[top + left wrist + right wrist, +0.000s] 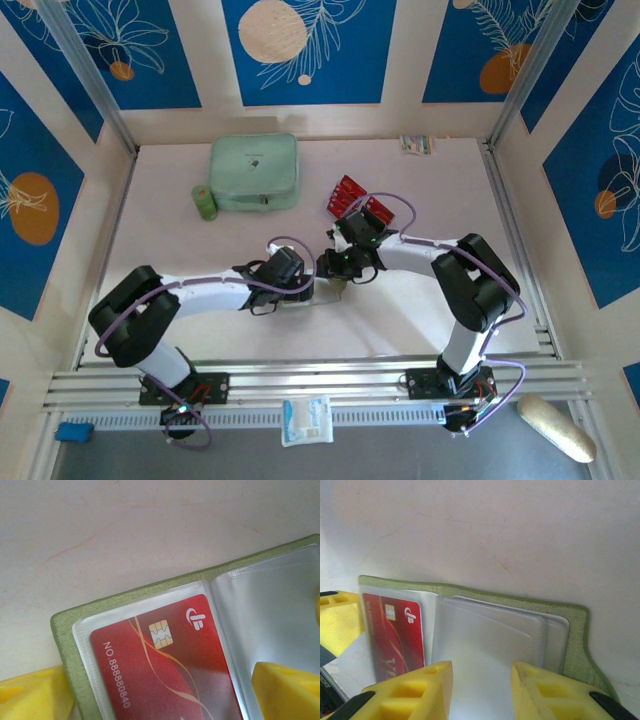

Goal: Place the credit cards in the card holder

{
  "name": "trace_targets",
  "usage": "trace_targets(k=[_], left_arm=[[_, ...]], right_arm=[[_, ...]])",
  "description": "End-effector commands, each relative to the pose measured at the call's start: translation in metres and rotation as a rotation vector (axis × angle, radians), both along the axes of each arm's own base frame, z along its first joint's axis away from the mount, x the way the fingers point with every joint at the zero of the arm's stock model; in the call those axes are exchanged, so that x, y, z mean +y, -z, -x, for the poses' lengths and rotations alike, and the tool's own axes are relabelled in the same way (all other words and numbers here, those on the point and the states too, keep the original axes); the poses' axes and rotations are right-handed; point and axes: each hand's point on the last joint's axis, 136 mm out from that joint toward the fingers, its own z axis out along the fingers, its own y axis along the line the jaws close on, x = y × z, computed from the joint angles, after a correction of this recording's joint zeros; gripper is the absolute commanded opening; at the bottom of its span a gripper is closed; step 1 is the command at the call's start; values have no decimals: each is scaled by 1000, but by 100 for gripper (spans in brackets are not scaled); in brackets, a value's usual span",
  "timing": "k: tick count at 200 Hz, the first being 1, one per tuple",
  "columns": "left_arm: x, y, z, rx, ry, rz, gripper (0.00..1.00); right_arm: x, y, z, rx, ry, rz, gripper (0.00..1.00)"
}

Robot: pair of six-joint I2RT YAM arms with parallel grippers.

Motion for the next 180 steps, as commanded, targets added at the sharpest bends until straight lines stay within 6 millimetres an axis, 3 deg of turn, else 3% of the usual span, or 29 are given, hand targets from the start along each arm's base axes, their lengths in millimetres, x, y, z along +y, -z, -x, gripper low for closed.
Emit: trace_targets(k=[1, 39, 108, 180], left_arm=[[6, 10, 8, 19, 11, -25, 90], [8, 10, 9, 19, 11, -27, 87], [7, 8, 8, 11, 15, -22, 88], [6, 12, 9, 16, 19, -22, 85]], right_arm=[[1, -1, 5, 27, -3, -21, 38], [4, 3, 4, 46, 6, -39, 44], [6, 7, 8, 80, 16, -72, 44], [-4, -20, 1, 26, 43, -99, 51]])
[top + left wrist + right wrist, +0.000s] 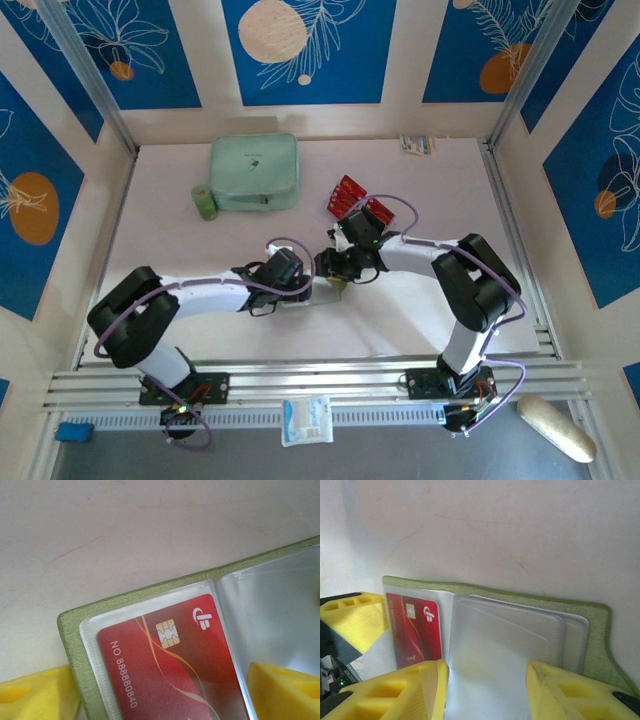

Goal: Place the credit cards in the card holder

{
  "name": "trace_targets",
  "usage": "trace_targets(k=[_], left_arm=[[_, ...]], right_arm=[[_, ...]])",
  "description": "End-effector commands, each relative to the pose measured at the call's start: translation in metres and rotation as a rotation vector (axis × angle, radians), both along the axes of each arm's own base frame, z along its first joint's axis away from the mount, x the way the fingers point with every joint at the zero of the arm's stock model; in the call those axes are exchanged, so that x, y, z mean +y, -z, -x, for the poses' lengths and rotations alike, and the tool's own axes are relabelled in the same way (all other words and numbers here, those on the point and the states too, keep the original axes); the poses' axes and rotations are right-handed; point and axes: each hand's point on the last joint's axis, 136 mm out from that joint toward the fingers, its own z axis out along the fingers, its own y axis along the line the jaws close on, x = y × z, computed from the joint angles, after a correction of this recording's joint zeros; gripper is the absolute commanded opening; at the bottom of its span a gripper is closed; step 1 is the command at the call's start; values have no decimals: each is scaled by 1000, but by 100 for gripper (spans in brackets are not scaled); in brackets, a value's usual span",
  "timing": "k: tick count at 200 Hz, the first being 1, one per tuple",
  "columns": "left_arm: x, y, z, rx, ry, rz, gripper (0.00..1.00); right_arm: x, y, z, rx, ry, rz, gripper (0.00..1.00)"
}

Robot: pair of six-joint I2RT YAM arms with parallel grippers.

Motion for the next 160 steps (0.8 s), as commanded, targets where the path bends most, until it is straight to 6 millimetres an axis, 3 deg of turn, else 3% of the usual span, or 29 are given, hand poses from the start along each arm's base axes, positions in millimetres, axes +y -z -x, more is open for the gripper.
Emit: trace_targets(k=[1, 68, 106, 160], left_arm=[[4, 11, 9, 27, 23, -24, 85], [5, 12, 9, 26, 22, -23, 84], [5, 11, 9, 25, 22, -21, 84], [4, 2, 7, 8, 19, -6, 84]], right_arm=[[-7, -14, 2, -7, 13, -21, 51], [-10, -8, 8, 27, 26, -32, 56], [2, -5, 9, 55, 8, -62, 56], [20, -16, 12, 64, -29, -105, 56]])
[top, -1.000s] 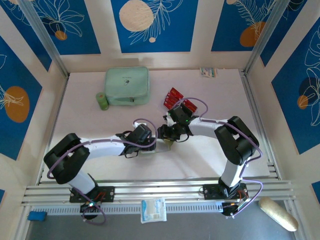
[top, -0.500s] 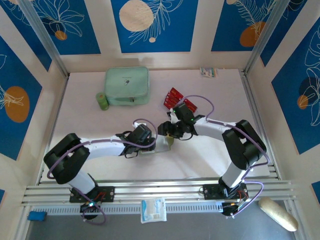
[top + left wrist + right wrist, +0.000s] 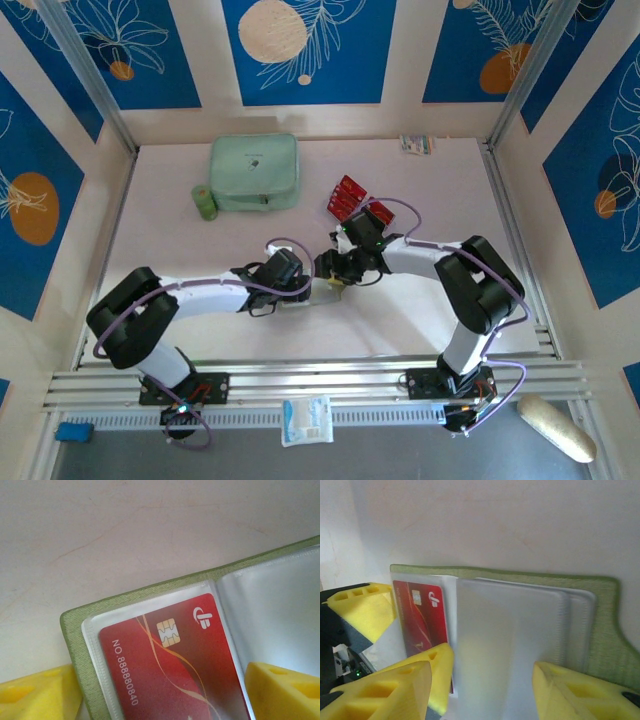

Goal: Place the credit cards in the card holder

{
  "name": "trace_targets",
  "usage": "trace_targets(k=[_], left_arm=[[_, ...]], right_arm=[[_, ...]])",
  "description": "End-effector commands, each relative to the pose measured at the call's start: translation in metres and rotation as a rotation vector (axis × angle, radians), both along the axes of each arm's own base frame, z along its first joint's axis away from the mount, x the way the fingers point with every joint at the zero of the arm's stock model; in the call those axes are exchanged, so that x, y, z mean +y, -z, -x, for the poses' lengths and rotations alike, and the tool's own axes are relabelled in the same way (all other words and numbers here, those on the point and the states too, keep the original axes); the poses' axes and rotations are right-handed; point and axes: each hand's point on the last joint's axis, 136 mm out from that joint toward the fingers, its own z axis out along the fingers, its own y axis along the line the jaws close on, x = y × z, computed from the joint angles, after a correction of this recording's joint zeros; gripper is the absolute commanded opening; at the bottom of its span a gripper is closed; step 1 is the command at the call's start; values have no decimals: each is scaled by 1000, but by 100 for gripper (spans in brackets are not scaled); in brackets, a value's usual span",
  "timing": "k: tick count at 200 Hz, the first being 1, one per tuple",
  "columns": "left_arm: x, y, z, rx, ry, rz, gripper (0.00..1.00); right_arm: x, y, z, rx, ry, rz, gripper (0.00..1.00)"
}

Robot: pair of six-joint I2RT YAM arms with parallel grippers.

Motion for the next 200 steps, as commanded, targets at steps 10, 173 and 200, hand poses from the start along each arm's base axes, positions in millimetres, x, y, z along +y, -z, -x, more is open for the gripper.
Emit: trace_targets(k=[10, 173, 200], left_arm=[[3, -2, 6, 4, 18, -1, 85], [96, -58, 32, -119, -258, 49, 99], [109, -61, 40, -128, -284, 54, 100]], right_arm=[[16, -16, 1, 10, -23, -66, 56], [75, -32, 7, 49, -81, -158, 64], [83, -21, 3, 77, -72, -156, 64]])
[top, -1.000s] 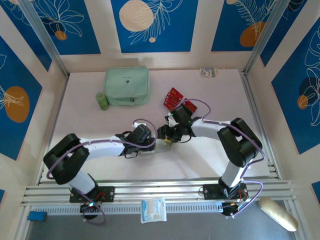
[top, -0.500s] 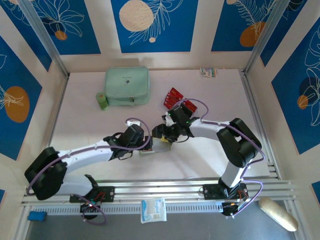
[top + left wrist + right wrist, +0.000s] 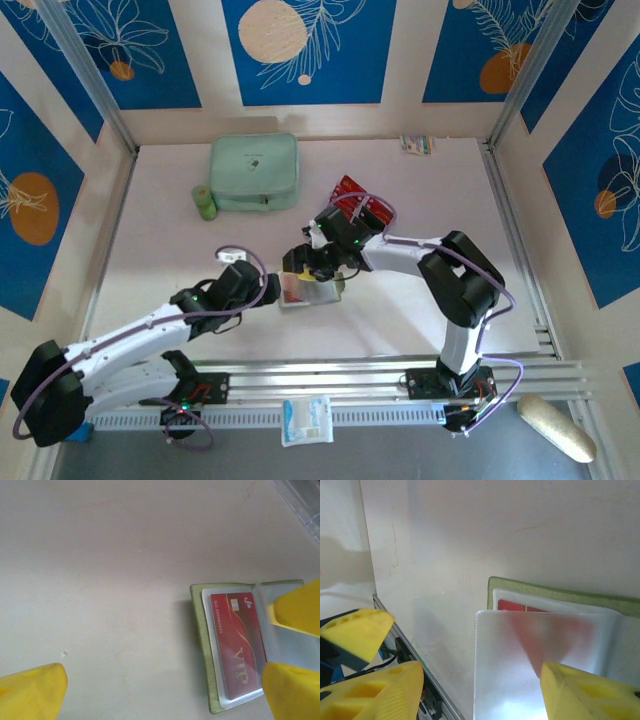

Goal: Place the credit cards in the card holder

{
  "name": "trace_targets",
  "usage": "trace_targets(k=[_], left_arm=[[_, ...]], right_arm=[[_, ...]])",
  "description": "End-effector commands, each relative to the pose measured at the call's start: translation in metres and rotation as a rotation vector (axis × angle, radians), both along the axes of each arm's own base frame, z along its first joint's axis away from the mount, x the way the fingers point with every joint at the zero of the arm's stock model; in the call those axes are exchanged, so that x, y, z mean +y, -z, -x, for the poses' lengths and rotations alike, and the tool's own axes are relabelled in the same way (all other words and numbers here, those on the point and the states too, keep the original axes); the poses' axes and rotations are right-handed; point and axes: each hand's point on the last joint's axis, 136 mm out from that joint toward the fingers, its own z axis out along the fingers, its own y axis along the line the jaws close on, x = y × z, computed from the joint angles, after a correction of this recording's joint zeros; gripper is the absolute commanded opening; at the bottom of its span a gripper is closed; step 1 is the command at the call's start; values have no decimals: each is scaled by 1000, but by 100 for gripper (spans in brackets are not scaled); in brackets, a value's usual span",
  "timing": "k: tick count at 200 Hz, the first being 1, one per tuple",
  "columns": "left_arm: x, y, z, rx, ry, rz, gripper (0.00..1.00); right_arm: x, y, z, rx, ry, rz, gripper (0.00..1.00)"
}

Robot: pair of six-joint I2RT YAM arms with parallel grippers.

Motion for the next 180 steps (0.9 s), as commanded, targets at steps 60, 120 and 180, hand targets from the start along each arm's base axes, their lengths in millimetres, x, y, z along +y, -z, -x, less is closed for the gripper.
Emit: trace_targets(k=[60, 120, 180], left_arm=[[23, 10, 10, 29, -43, -33, 100], [-1, 16, -2, 53, 35, -38, 100], [-20, 31, -13, 74, 72, -29, 100]], right_arm=[[16, 20, -6, 103, 29, -22, 63], [12, 16, -8, 115, 55, -20, 63], [9, 13, -8, 126, 72, -31, 63]])
